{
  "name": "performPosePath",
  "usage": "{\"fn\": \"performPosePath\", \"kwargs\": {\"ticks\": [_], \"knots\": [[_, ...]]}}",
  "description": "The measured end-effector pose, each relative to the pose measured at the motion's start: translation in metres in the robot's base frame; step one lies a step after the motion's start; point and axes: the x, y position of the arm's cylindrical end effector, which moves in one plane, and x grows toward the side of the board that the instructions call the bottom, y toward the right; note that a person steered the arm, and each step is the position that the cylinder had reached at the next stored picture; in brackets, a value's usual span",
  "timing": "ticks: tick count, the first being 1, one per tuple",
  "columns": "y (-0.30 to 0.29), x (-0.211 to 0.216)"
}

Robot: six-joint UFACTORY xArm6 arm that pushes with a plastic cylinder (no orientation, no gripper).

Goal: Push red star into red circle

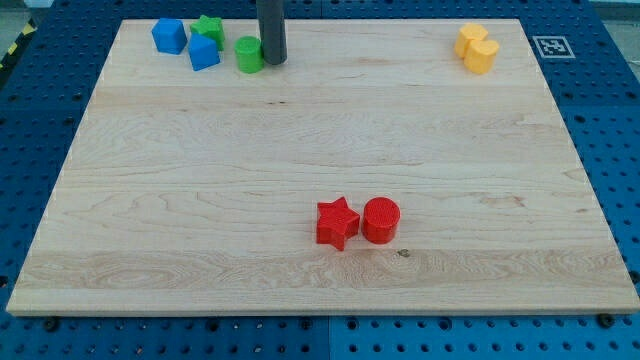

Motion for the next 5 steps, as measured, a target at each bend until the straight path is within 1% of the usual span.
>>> {"fn": "performPosePath", "kwargs": {"ticks": [2, 3, 4, 5], "knots": [[-0.005, 0.003], [0.01, 0.059], [0.013, 0.126], [-0.008, 0.173]]}}
